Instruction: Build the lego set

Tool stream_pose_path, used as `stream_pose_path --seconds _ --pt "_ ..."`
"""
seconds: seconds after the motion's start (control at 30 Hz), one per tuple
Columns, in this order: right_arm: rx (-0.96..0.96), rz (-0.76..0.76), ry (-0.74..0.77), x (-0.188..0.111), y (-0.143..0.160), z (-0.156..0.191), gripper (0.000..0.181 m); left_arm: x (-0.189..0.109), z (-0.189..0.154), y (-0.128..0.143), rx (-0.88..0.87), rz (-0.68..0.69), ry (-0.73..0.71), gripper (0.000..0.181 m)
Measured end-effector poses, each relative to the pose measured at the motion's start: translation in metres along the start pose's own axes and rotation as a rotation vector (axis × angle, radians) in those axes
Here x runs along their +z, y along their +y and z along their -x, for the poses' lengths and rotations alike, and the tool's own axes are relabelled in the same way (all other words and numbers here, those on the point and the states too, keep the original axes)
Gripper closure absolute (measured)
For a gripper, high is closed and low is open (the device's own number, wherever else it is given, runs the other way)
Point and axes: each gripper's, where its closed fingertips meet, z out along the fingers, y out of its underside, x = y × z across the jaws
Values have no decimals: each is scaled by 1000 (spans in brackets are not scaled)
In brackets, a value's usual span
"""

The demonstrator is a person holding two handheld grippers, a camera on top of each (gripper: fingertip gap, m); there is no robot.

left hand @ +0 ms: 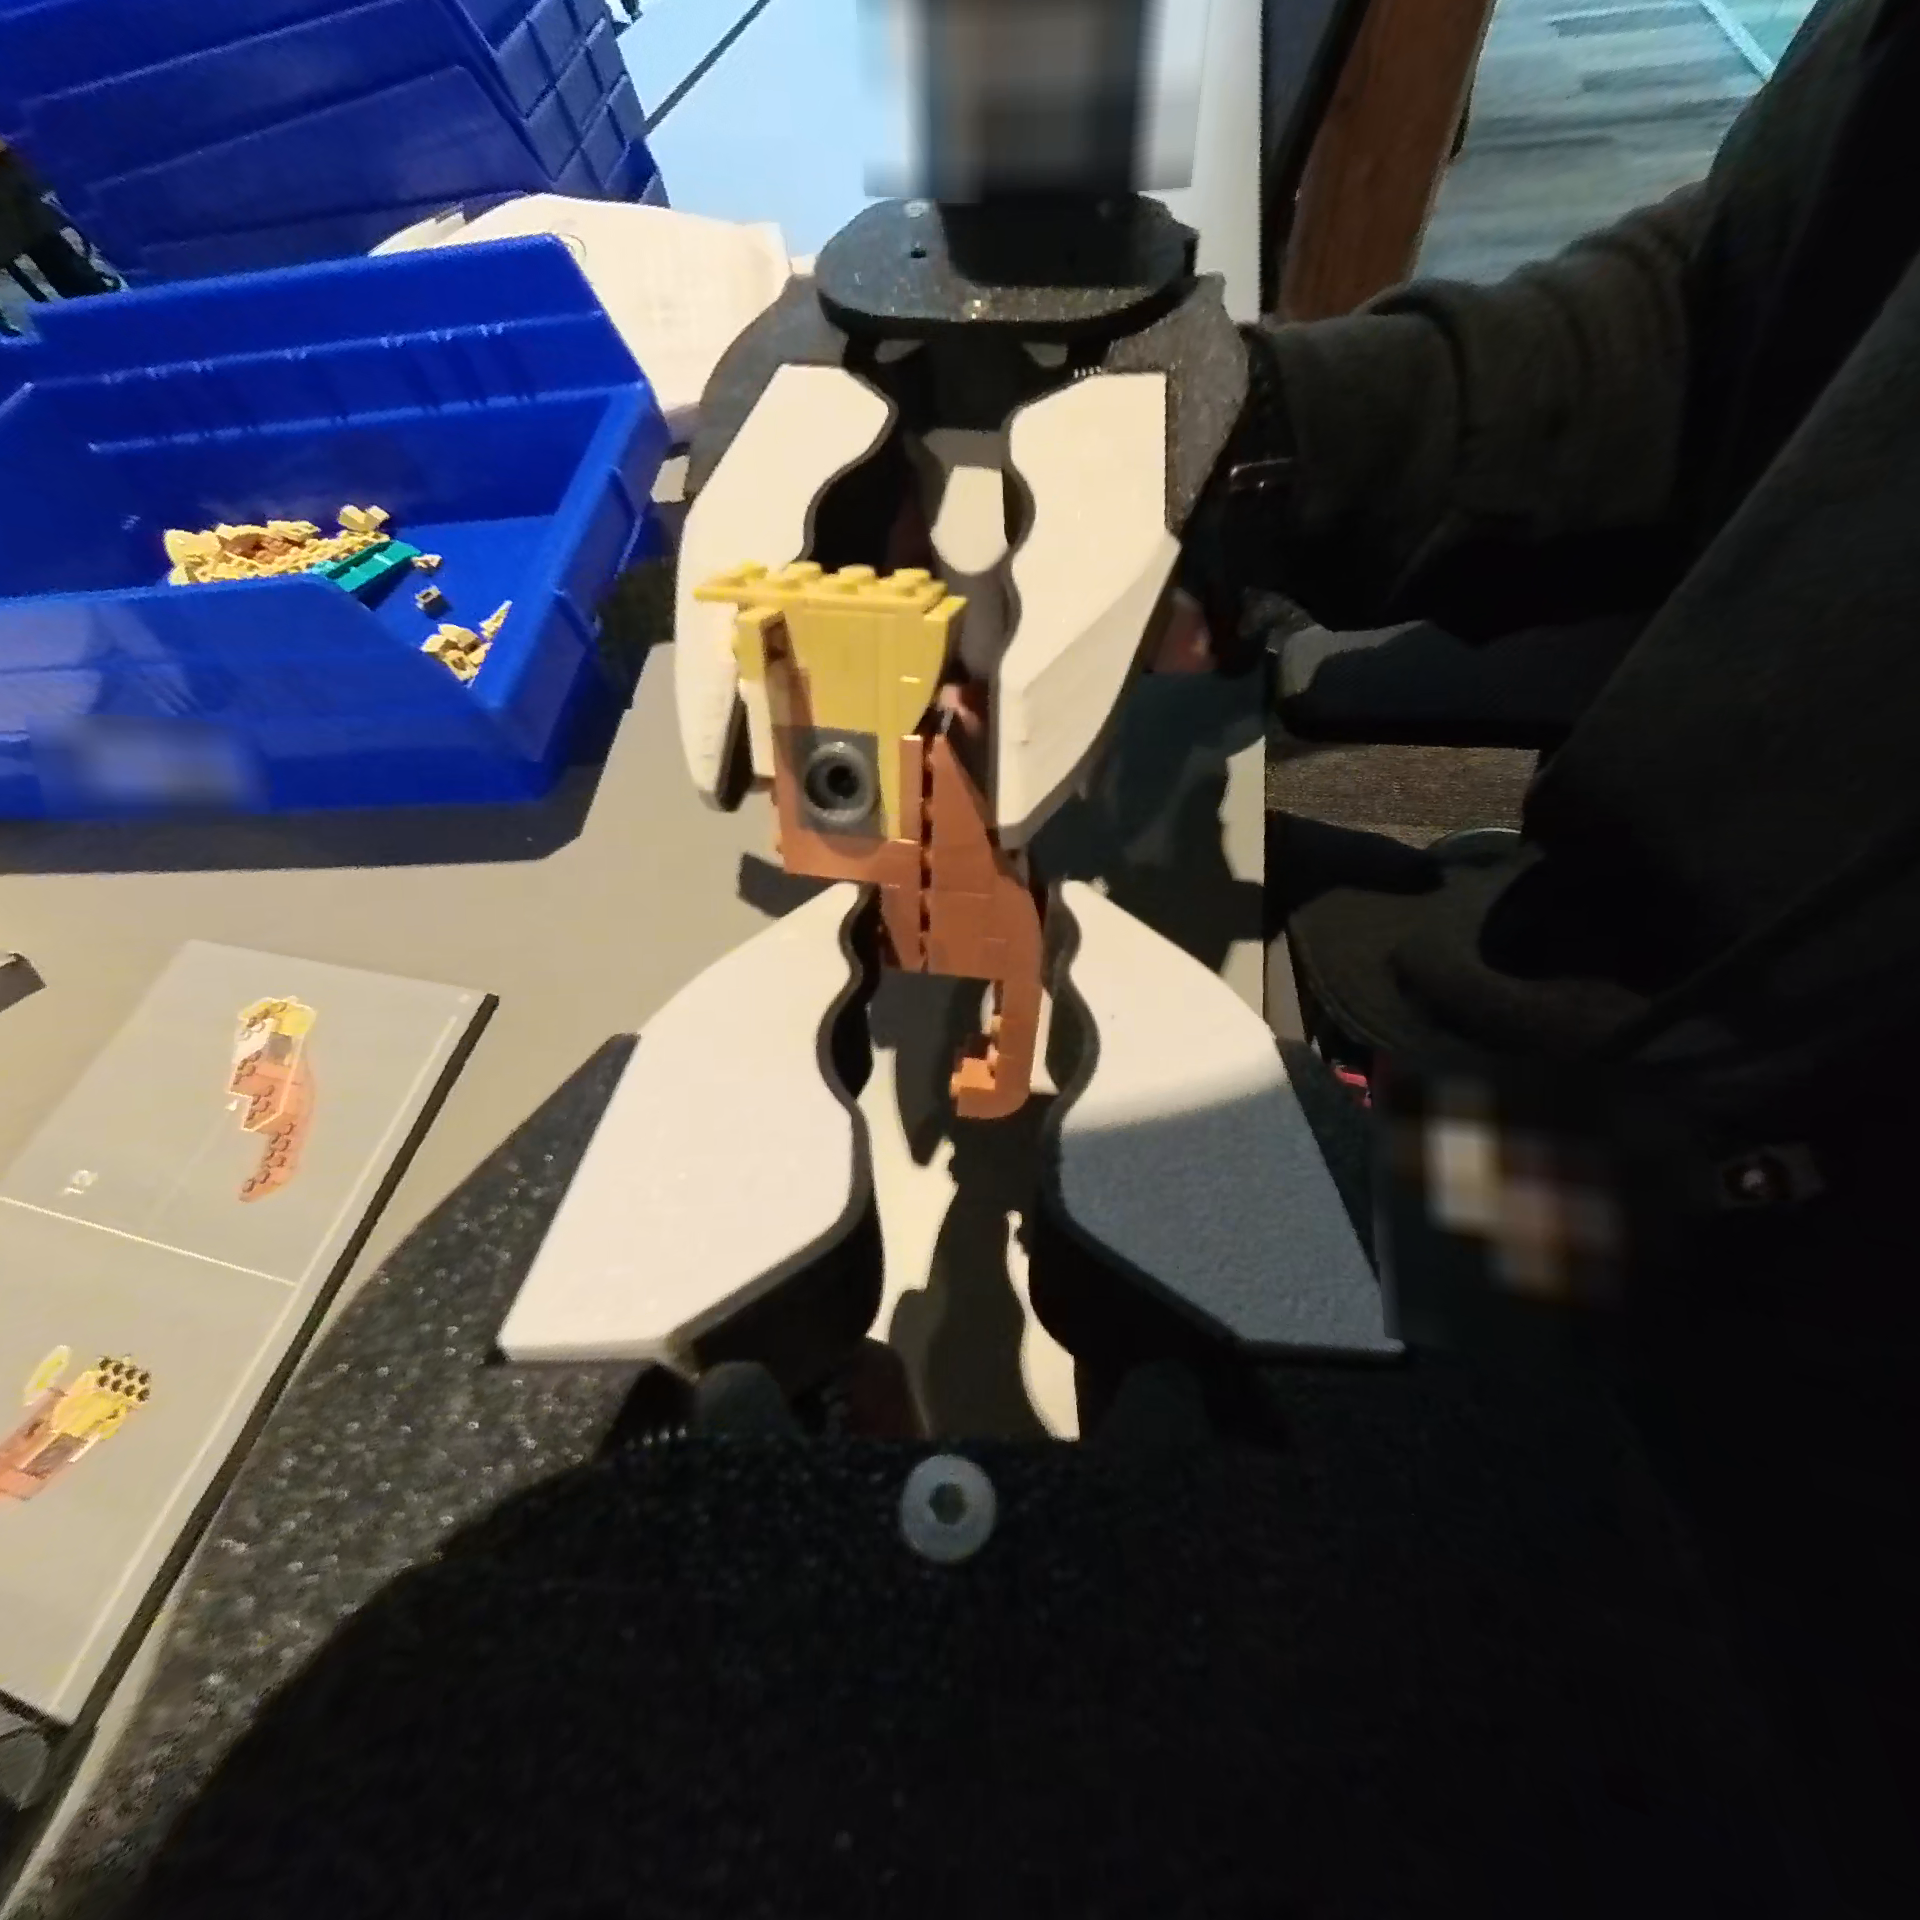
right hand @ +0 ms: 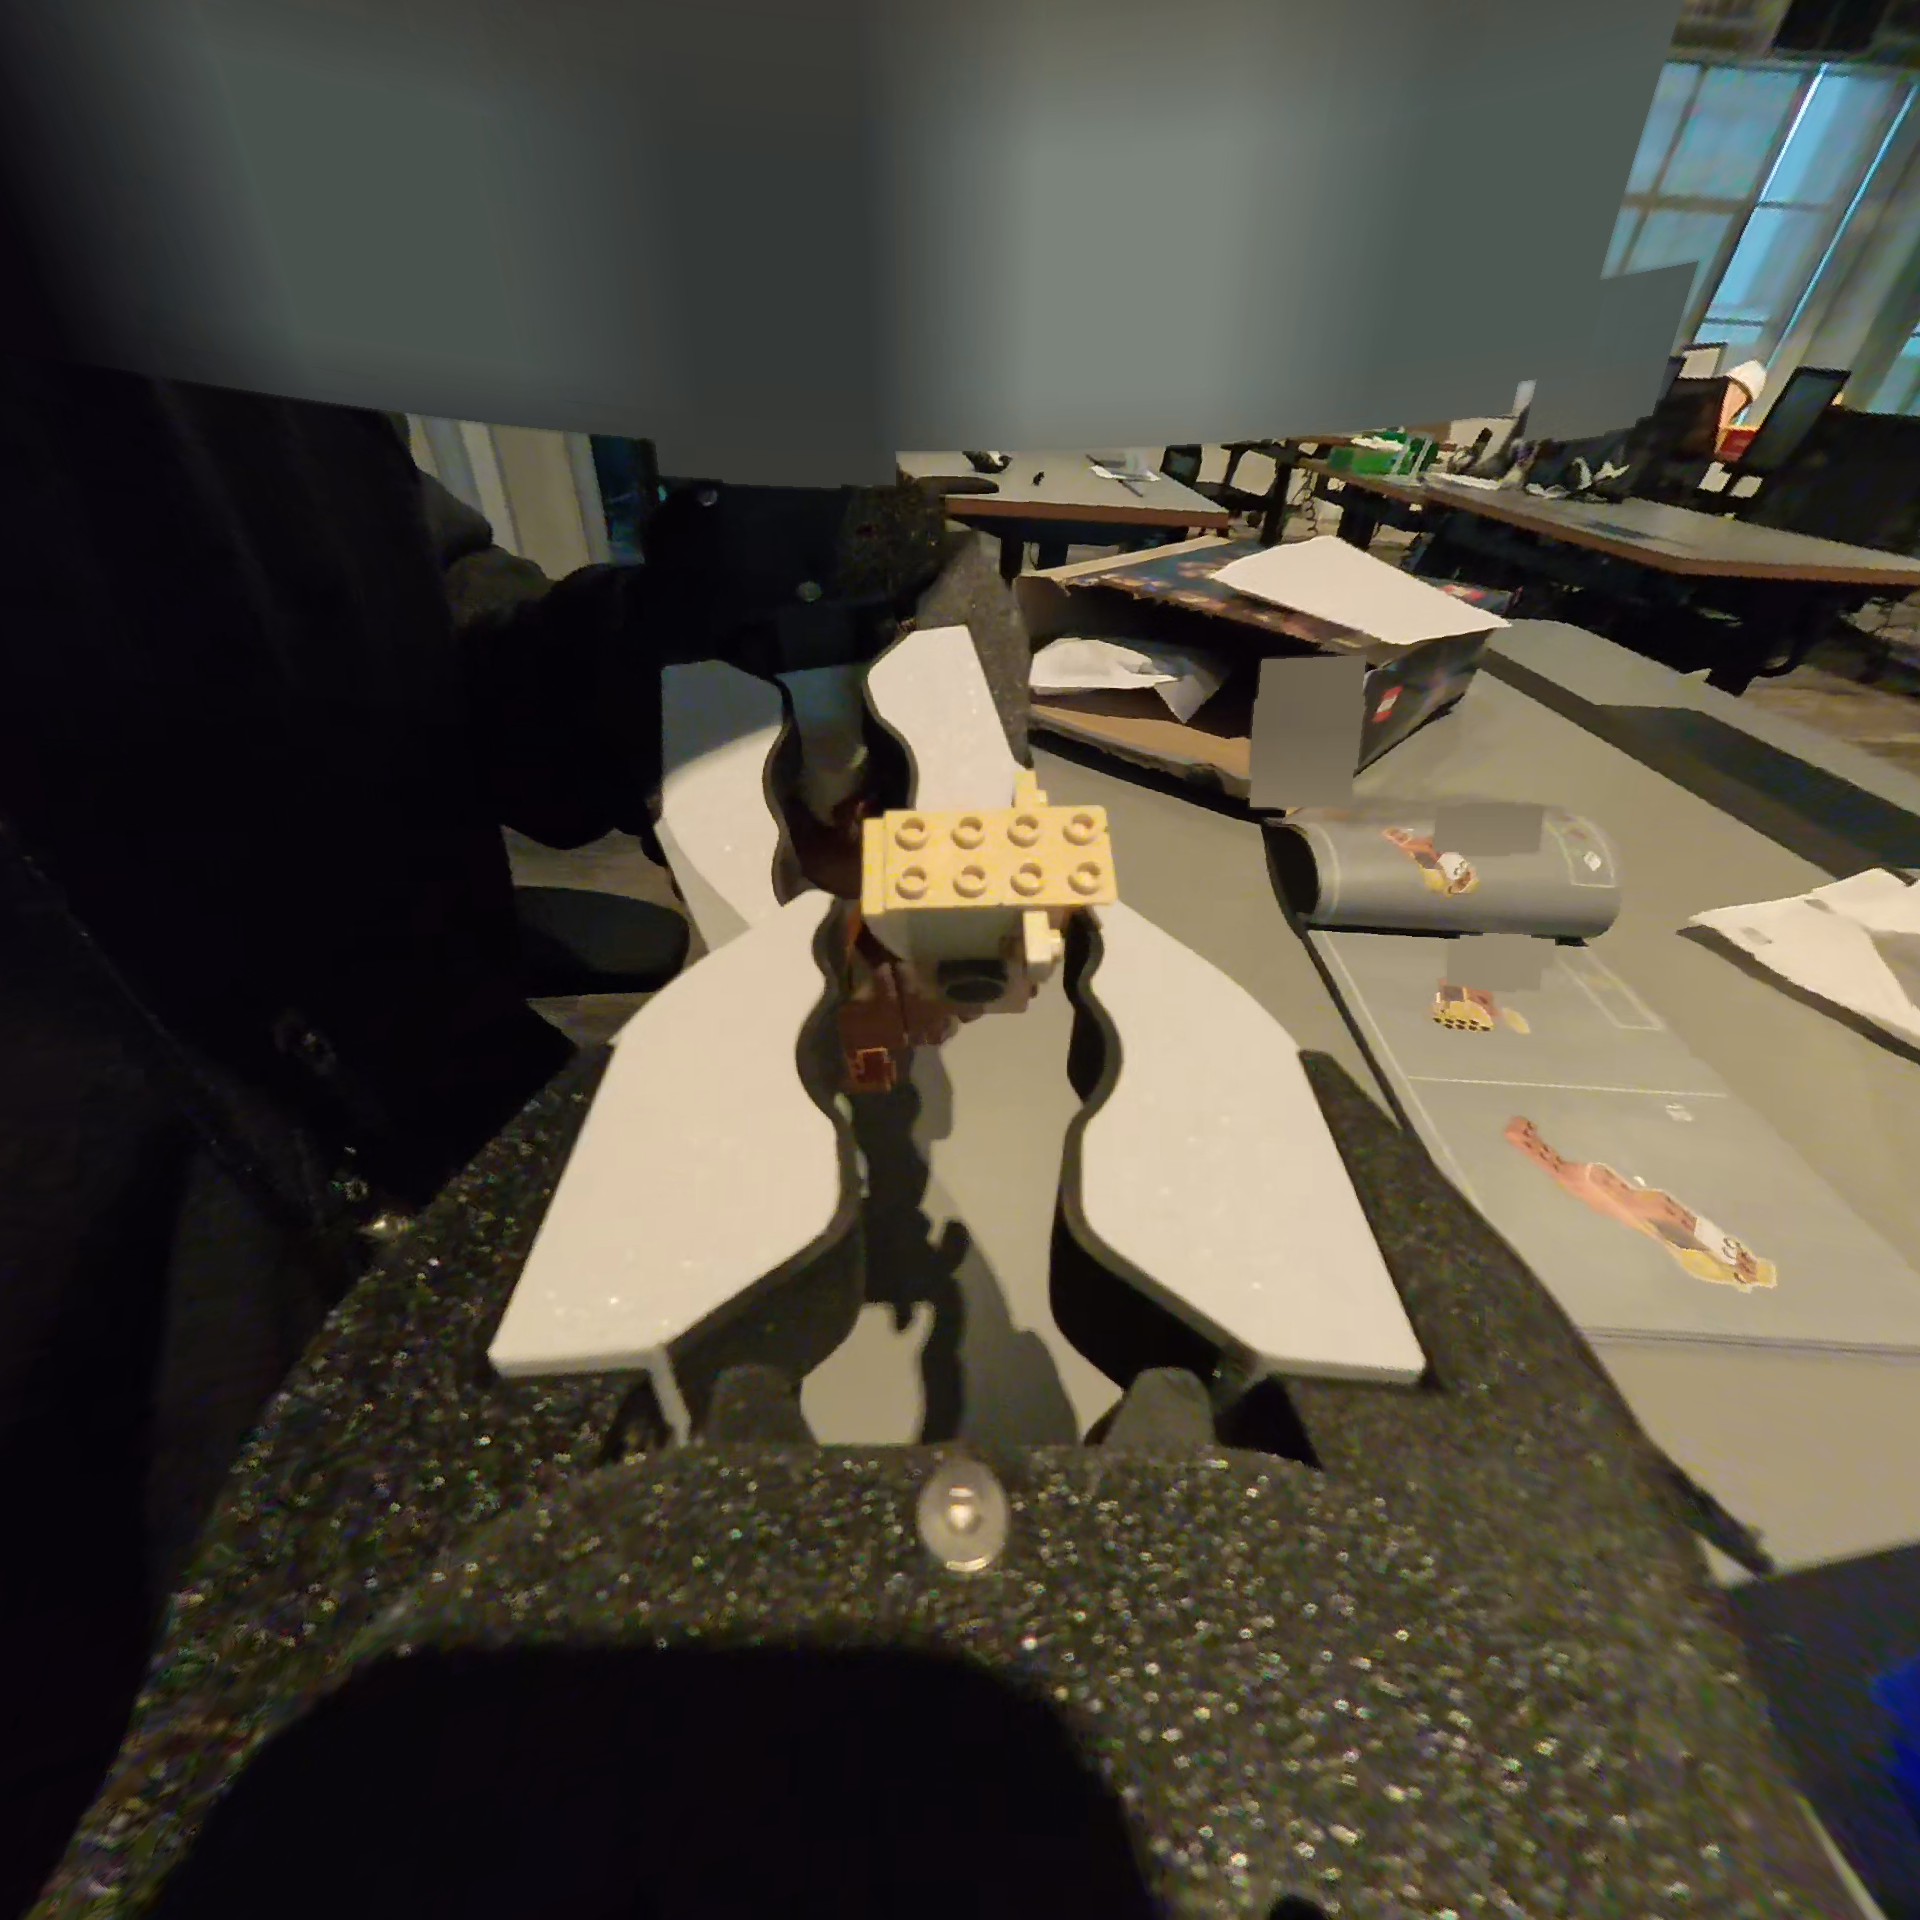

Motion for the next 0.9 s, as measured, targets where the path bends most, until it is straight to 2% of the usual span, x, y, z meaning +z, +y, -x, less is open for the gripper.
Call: stream_pose_path --seconds 0.23,0.9 --pt "82 -7 0 2 5 -1 145 1 2 6 24 29 -29 152" --pt "163 -13 -40 3 5 1 148 2 -3 7 -82 -24 47 153"
